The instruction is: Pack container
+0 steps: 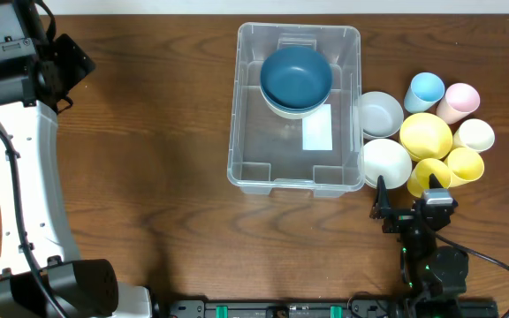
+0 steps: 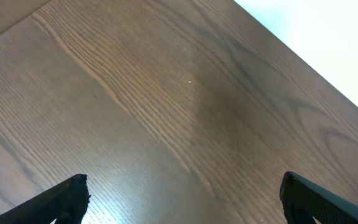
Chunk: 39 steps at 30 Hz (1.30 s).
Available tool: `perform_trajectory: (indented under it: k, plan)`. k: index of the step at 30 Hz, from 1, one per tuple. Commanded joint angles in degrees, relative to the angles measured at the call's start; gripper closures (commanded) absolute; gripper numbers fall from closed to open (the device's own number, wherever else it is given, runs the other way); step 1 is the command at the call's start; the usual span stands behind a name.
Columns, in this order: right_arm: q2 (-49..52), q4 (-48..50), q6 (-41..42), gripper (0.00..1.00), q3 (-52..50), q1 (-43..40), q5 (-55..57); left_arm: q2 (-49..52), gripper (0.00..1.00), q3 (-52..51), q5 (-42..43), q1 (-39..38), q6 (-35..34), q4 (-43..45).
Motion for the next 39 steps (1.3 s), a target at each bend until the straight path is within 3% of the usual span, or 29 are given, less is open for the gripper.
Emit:
perform_trajectory:
  k: [1, 11, 16, 22, 30, 35, 39]
  plan:
    - [-0.3, -0.2, -0.3, 0.01, -0.1, -0.7, -0.1, -0.3, 0.02, 0.3, -0.7, 0.2, 0.8, -0.1]
    - [-0.3, 7.0, 11.2, 0.01, 0.2, -0.7, -13.9, -0.3, 0.02, 0.3, -0.7, 0.2, 0.8, -0.1]
    - [-0.3, 4.8, 14.8, 0.01, 6.7, -0.7, -12.5, -0.3, 0.02, 0.3, -0.7, 0.2, 0.8, -0.1]
    - [4.3, -11.8, 15.3, 0.01, 23.8, -0.7, 1.7, -0.3, 0.02, 0.3, -0.7, 0.2, 0.8, -0.1]
    - [23.4, -39.3, 12.2, 0.01, 47.4, -0.7, 13.9, -0.3, 0.02, 0.3, -0.7, 0.2, 0.8, -0.1]
    - [36.3, -47.7, 12.2, 0.01, 56.0, -0.7, 14.0, -0.3, 0.02, 0.3, -0.7, 0.2, 0.8, -0.1]
    - [42.7, -49.0, 12.2, 0.01, 57.8, -0.7, 9.0, -0.3, 0.02, 0.3, -0.7, 0.2, 0.8, -0.1]
